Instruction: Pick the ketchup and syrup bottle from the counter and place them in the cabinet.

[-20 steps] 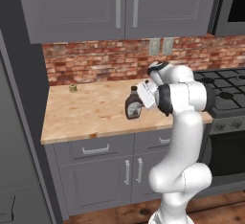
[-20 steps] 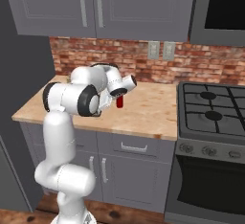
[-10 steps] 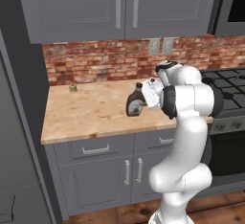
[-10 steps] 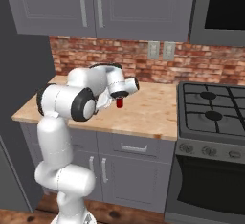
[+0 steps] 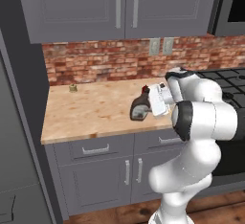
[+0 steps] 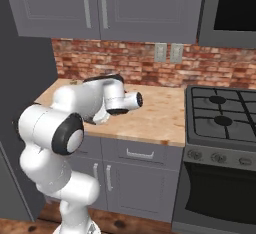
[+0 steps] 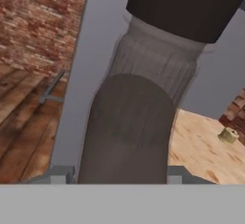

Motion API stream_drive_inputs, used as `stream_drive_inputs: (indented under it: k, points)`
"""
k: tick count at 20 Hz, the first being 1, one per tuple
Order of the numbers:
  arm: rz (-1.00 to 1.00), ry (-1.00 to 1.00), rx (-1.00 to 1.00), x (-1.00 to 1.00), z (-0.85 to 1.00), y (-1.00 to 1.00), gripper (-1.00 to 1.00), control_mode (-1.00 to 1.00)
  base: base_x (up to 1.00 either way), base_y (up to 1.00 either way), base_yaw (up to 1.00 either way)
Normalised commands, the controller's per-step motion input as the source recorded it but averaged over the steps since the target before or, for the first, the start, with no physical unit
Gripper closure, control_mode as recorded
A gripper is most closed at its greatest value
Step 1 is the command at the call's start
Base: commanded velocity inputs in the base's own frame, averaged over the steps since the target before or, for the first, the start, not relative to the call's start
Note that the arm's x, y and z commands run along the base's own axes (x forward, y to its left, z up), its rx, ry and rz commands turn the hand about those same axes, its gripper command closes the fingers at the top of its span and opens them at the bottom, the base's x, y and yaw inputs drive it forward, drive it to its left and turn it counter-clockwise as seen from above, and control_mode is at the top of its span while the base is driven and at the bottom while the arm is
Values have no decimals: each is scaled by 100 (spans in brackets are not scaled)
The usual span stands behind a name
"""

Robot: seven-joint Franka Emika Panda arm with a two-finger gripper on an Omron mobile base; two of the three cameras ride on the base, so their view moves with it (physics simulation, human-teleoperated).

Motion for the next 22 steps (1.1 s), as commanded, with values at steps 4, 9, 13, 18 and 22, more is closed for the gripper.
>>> stream_drive_inputs:
  k: [4,9,13,18,22]
  points:
    - [-16,-10,0,-65,53,0,100,-100,0,0,0]
    - [-16,-4,0,-48,50,0,100,-100,0,0,0]
    - [-20,0,0,-28,27,0,100,-100,0,0,0]
    - [-23,1,0,-22,26,0,100,-100,0,0,0]
    - [-22,8,3,-16,25,0,100,-100,0,0,0]
